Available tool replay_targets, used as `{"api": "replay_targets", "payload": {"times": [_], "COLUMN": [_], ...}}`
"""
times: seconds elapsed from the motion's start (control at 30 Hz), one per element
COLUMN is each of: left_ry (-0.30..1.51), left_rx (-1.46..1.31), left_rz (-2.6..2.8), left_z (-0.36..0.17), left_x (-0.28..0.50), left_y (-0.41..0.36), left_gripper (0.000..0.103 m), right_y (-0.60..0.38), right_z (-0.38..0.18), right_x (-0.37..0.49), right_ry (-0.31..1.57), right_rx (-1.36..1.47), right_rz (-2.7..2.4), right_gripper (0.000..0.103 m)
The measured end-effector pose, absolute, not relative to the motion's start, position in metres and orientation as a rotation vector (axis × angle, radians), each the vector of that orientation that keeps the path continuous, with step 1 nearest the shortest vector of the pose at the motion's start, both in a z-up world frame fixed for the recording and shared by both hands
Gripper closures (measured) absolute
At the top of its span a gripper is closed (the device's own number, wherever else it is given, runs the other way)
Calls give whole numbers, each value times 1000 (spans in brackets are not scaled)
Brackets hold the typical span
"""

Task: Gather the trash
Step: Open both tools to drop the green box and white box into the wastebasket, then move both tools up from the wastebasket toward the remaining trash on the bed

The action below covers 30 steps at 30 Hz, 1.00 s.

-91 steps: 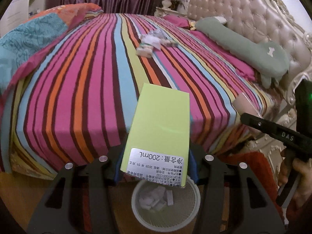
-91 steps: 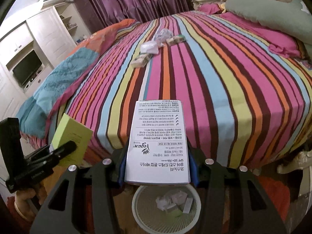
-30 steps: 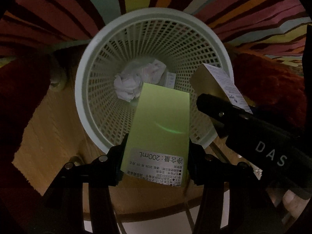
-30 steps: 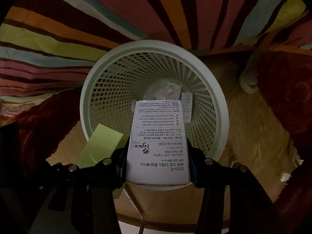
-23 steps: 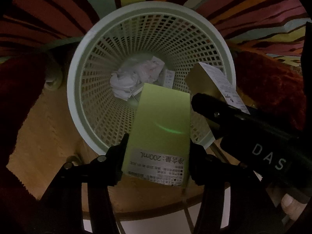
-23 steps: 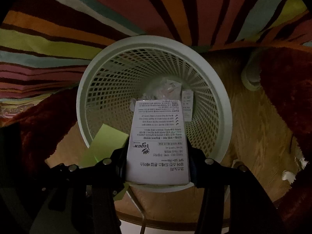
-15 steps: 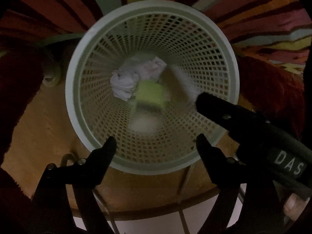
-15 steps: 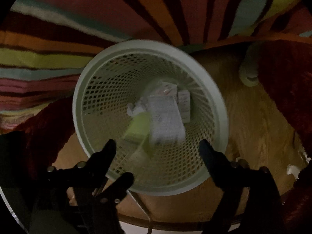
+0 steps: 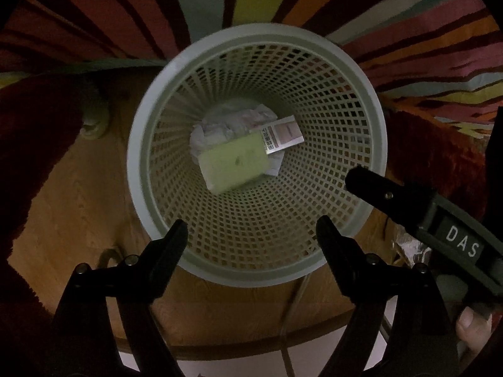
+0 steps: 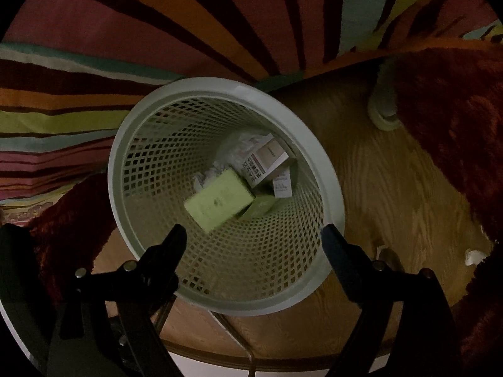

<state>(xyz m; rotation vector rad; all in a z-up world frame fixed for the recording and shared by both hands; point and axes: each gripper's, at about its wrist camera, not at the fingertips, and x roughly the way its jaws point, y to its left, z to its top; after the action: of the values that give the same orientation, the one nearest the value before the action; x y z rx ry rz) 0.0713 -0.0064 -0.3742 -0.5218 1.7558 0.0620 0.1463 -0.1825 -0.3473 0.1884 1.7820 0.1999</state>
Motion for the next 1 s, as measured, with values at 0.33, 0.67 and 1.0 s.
{"api": "replay_targets", "payload": {"times": [0.33,0.67,1.0], "left_ry": [1693,1539,1302], "left_rx": [-532,-469,-391], "left_rz": [92,83,104], "left_z": [-357,-307,-237], "left_x": [69,70,62], "left_y": [3,12,24], "left_gripper": [21,21,21], "right_y": [-196,-203,-219], "right_z": [-337,-292,-227], "right_x": [143,141,140], "right_ry": [1744,1607,1430], "right_rx": [235,270,254], "right_rz": [185,209,241], "right_gripper": [20,20,19]}}
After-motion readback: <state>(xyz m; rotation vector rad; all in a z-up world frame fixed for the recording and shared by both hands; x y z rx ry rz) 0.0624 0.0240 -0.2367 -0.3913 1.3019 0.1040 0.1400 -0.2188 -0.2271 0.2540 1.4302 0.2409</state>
